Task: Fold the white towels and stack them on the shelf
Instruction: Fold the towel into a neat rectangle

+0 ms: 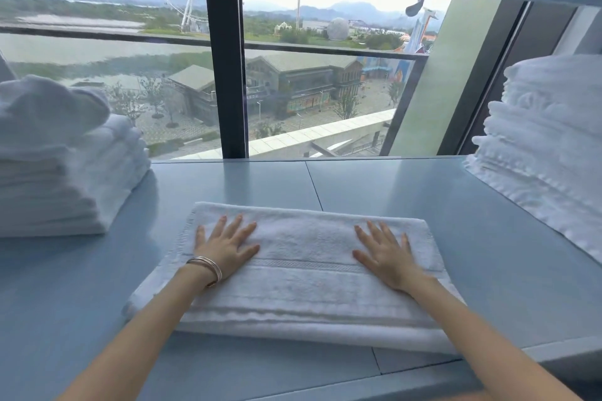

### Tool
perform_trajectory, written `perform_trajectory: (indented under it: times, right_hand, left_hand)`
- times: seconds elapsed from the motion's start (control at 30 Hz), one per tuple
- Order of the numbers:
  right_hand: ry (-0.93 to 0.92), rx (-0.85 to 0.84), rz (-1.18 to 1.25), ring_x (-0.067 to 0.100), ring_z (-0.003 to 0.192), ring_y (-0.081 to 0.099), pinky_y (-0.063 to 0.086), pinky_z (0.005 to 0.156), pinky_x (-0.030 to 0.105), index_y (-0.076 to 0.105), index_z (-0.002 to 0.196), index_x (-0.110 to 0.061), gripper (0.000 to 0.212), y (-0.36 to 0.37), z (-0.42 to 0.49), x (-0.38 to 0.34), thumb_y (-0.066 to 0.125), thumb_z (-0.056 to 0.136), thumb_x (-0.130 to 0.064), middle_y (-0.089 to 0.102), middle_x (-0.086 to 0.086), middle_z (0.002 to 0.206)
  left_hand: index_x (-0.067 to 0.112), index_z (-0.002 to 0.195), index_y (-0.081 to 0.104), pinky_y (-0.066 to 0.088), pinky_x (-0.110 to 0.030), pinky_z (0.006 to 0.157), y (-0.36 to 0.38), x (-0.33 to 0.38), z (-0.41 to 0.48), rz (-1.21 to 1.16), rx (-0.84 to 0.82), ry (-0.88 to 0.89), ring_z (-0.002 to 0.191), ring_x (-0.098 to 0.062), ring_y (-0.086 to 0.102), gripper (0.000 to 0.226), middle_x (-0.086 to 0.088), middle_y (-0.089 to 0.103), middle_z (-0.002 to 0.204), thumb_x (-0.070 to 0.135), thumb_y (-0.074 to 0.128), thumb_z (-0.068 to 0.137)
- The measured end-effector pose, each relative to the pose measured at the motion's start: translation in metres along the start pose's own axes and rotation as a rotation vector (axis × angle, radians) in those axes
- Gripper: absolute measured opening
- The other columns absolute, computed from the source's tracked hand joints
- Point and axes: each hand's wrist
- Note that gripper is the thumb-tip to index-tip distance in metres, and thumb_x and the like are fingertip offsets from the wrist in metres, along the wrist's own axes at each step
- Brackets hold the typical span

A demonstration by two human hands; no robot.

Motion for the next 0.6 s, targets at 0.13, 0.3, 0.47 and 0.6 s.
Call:
perform_trajectory:
  times: [0.13, 0.3, 0.47, 0.6]
  right_hand:
    - [-0.148, 0.281, 0.095, 0.026, 0.14, 0.023, 0.02, 0.112, 0.045, 0.035, 0.142, -0.017, 0.054, -0.007, -0.018, -0.008, 0.048, 0.094, -0.038, 0.019, 0.006, 0.154]
    - [-0.366, 0.235, 0.114, 0.018, 0.118, 0.054, 0.044, 0.096, 0.029, 0.06, 0.123, -0.02, 0.046, 0.003, -0.089, -0.001, 0.06, 0.08, -0.034, 0.047, 0.001, 0.139]
    - [-0.209, 0.123, 0.082, 0.012, 0.141, 0.015, 0.015, 0.114, 0.029, 0.031, 0.143, -0.015, 0.065, 0.011, -0.111, 0.02, 0.046, 0.08, -0.022, 0.012, -0.004, 0.149]
    - [-0.051, 0.144, -0.043, 0.028, 0.125, 0.049, 0.038, 0.096, 0.052, 0.058, 0.125, -0.016, 0.07, 0.009, -0.122, 0.04, 0.064, 0.055, -0.021, 0.051, 0.005, 0.135]
  left_hand:
    - [0.044, 0.146, 0.006, -0.008, -0.062, 0.108, -0.005, 0.005, -0.017, -0.07, -0.061, 0.067, 0.143, -0.017, -0.016, 0.071, 0.012, -0.014, 0.155, 0.072, 0.027, 0.084]
    - [0.061, 0.13, 0.012, -0.021, -0.056, 0.104, 0.001, 0.027, -0.067, -0.136, -0.109, 0.464, 0.134, -0.006, -0.032, 0.097, 0.028, -0.016, 0.144, 0.099, 0.013, 0.041]
    - [0.043, 0.143, 0.023, -0.011, -0.052, 0.111, 0.013, 0.082, -0.069, -0.084, -0.046, 0.622, 0.132, -0.005, -0.028, 0.085, 0.02, 0.002, 0.155, 0.07, 0.018, 0.062]
    - [0.033, 0.146, 0.018, -0.001, -0.059, 0.113, 0.013, 0.126, -0.065, 0.017, -0.031, 0.626, 0.141, -0.009, -0.014, 0.073, 0.013, 0.002, 0.157, 0.061, 0.035, 0.082]
Point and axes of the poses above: each hand's wrist, its own z-axis towards the middle knuckle, its own y-axis out of the palm, x = y × z
